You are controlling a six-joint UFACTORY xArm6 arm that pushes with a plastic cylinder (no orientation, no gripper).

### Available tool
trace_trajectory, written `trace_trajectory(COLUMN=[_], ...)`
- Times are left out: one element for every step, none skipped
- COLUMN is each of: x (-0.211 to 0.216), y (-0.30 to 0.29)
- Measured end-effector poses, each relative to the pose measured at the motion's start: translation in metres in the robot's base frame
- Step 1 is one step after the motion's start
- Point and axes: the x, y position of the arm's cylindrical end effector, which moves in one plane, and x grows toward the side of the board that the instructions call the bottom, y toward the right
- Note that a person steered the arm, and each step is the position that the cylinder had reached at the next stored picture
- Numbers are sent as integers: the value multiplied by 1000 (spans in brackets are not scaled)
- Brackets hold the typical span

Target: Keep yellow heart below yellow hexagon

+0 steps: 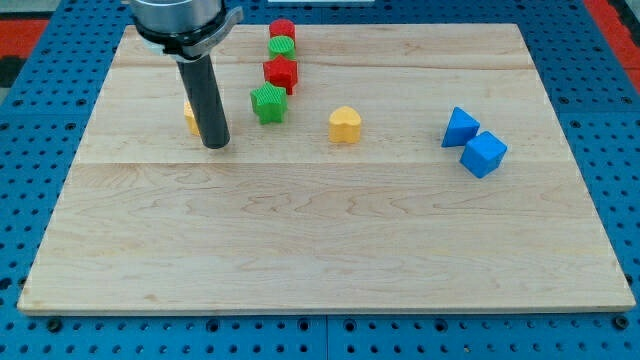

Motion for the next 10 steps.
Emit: trace_trajectory(x=[-16, -36, -43, -48, -2, 32, 29, 1, -30, -42], y=[-6, -9, -47, -58, -9, 45, 121, 150, 165, 195])
